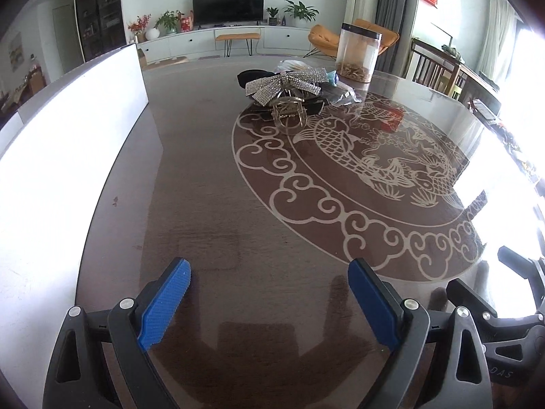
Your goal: Organize objects
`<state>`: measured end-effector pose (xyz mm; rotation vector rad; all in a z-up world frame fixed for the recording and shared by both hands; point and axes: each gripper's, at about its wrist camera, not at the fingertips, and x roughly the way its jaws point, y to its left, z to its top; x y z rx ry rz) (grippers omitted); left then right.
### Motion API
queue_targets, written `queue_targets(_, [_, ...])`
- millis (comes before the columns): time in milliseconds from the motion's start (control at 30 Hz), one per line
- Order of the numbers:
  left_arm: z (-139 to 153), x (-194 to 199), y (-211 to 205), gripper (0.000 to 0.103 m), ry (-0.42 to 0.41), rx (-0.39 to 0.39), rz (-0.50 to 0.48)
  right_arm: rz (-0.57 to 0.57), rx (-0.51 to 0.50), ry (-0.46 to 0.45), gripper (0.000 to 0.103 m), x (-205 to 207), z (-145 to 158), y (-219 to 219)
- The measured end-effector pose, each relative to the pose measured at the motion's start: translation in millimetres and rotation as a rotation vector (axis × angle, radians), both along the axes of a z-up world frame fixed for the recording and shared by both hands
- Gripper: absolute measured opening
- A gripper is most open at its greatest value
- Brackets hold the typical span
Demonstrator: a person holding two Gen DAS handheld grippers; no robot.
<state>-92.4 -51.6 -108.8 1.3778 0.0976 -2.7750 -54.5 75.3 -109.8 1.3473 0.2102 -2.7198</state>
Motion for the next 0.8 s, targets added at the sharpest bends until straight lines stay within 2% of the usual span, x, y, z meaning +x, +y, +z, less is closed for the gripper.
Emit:
queue_targets(67, [-2.5, -3.2, 4.3, 0.095, -0.014, -0.033, -0.002, -0.001, -0.018, -0.015, 0.103, -4.3, -1.4, 1.4])
queue_targets(133, [-4.9, -5.7, 8.0, 0.103, -0.026, -0.043, -0.021, -0.005, -0.059, -0.039, 0.103, -13.2, -3.2, 6.6])
queue_targets(267, [-5.4, -6.5, 8.2, 0.103, -0.028, -0.042, -0.026, -0.017, -0.059, -0.039, 0.103, -24.8, -3.2, 11.4])
queue_targets(800, [-5.4, -6.8, 8.1, 0.103, -0.027, -0.042, -0.022, -0.043, -0.062, -0.035, 0.103, -21.6, -3.0, 11.6])
